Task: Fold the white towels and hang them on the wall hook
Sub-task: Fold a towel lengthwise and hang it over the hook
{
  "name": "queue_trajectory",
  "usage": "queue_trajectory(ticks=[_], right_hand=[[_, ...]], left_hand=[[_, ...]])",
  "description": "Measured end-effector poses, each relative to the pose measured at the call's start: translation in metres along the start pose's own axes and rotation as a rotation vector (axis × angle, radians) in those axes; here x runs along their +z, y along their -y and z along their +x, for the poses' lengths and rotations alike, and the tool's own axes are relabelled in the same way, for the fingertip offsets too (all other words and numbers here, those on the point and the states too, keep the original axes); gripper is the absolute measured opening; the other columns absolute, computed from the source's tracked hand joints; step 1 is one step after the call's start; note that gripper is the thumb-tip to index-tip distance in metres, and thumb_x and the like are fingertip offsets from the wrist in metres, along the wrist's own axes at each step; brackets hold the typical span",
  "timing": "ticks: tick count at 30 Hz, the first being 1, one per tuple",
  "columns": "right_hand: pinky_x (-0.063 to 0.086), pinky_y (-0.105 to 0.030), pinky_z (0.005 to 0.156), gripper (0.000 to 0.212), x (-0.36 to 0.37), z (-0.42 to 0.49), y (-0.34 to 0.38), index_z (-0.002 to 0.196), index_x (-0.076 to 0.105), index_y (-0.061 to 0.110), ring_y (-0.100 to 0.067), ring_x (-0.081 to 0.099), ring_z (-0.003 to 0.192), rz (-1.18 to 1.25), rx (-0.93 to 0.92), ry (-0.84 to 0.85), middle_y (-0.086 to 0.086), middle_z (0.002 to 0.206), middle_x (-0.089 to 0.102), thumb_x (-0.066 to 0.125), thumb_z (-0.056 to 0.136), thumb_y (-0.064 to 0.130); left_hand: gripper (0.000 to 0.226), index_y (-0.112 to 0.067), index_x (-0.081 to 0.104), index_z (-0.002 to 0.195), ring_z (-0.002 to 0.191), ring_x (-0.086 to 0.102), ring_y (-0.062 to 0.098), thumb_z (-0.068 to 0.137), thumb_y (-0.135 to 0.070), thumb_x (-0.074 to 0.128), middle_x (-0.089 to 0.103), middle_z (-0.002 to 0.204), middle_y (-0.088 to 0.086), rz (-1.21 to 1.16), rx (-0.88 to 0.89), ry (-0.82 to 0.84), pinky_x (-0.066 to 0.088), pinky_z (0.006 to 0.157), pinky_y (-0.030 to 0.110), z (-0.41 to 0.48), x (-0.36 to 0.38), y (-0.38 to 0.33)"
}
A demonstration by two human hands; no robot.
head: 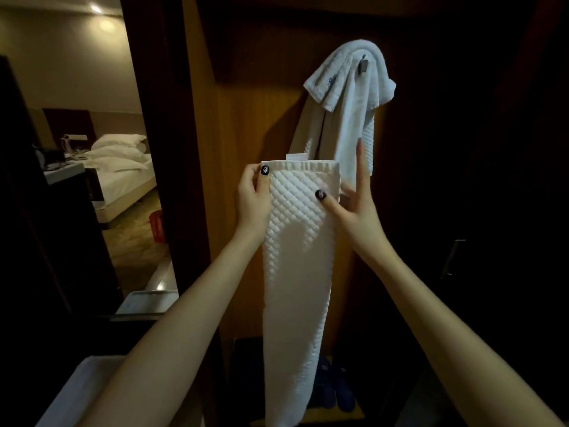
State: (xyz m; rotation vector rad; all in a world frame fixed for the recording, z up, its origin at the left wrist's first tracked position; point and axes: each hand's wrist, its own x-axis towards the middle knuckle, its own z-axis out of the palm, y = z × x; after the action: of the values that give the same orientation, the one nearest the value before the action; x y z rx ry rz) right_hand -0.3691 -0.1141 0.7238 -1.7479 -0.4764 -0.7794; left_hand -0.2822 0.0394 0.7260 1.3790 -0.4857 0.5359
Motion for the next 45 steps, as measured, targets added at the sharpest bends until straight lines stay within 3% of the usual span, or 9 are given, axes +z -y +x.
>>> queue_trajectory(ticks=[7,13,17,22,25,30,36,41,45], right_hand=[[0.043,-0.033,0.108,0.087,0.017,-0.028,-0.021,0.151,0.012,0.042,-0.002,0.042,0.135,0.098,0.109,-0.125,0.030,0.146,0.035,0.070,0.088,0.025],[0.050,-0.052,0.099,0.035,0.010,0.013,0.003,0.125,0.059,0.002,-0.026,0.064,0.114,0.202,0.120,-0.290,-0.012,0.121,0.067,0.063,0.093,0.017],[0.057,-0.041,0.087,0.028,0.002,0.034,0.014,0.121,0.061,0.005,-0.025,0.068,0.105,0.300,0.161,-0.258,-0.009,0.114,0.071,0.061,0.096,0.016],[0.058,-0.031,0.077,0.020,-0.003,0.054,0.017,0.112,0.066,0.012,-0.022,0.071,0.098,0.259,0.145,-0.194,-0.003,0.104,0.074,0.062,0.095,0.021],[0.057,-0.028,0.073,0.020,-0.006,0.062,0.015,0.111,0.067,0.012,-0.020,0.072,0.095,0.255,0.176,-0.170,0.000,0.100,0.075,0.061,0.095,0.024],[0.057,-0.029,0.074,0.020,-0.018,0.068,0.015,0.107,0.068,0.013,-0.023,0.072,0.095,0.268,0.245,-0.107,-0.003,0.101,0.075,0.062,0.094,0.026],[0.057,-0.041,0.086,0.025,-0.039,0.073,0.023,0.112,0.065,0.010,-0.028,0.069,0.102,0.282,0.253,-0.069,-0.010,0.108,0.073,0.063,0.093,0.027],[0.057,-0.039,0.085,0.033,-0.053,0.074,0.028,0.119,0.062,0.003,-0.028,0.069,0.102,0.328,0.315,-0.091,-0.011,0.110,0.072,0.062,0.094,0.026],[0.054,-0.045,0.091,0.038,-0.060,0.073,0.026,0.126,0.057,0.002,-0.029,0.068,0.105,0.247,0.266,-0.087,-0.014,0.117,0.068,0.062,0.094,0.022]], left_hand=[[0.014,-0.016,0.051,0.090,0.063,0.049,-0.013,0.100,-0.017,0.042,0.052,0.077,-0.012,0.008,0.129,-0.088,0.041,0.060,0.007,0.010,0.026,-0.024],[0.011,-0.016,0.051,0.094,0.058,0.046,-0.005,0.101,-0.020,0.043,0.051,0.073,-0.011,0.044,0.185,-0.030,0.039,0.054,0.013,0.021,0.039,-0.047],[0.026,-0.023,0.042,0.113,0.076,0.065,0.000,0.094,-0.017,0.059,0.061,0.097,-0.005,-0.108,0.031,0.167,0.050,0.061,0.015,0.014,0.017,-0.034],[0.033,-0.004,0.047,0.108,0.088,0.058,0.007,0.083,-0.003,0.069,0.060,0.098,0.010,-0.078,-0.154,0.085,0.051,0.078,0.023,-0.053,-0.010,0.033],[0.015,-0.026,0.055,0.086,0.065,0.054,-0.008,0.084,-0.020,0.068,0.059,0.074,-0.009,-0.094,-0.167,0.096,0.044,0.061,0.009,-0.076,-0.018,0.058],[0.037,-0.029,0.060,0.104,0.106,0.065,0.011,0.075,-0.049,0.071,0.071,0.105,-0.015,-0.249,-0.339,0.260,0.052,0.077,0.018,-0.074,-0.012,0.060],[0.026,-0.035,0.072,0.087,0.092,0.067,0.004,0.068,-0.054,0.074,0.073,0.095,-0.011,-0.295,-0.275,0.339,0.051,0.073,0.016,-0.067,-0.004,0.046],[0.114,0.011,0.057,0.111,0.105,0.061,0.024,0.042,-0.079,0.074,0.063,0.110,0.017,-0.227,-0.395,0.459,0.050,0.093,0.039,-0.070,0.004,0.041],[0.036,-0.015,0.074,0.088,0.090,0.070,0.014,0.066,-0.043,0.078,0.075,0.094,0.004,-0.267,-0.309,0.401,0.054,0.076,0.029,-0.070,0.005,0.040]])
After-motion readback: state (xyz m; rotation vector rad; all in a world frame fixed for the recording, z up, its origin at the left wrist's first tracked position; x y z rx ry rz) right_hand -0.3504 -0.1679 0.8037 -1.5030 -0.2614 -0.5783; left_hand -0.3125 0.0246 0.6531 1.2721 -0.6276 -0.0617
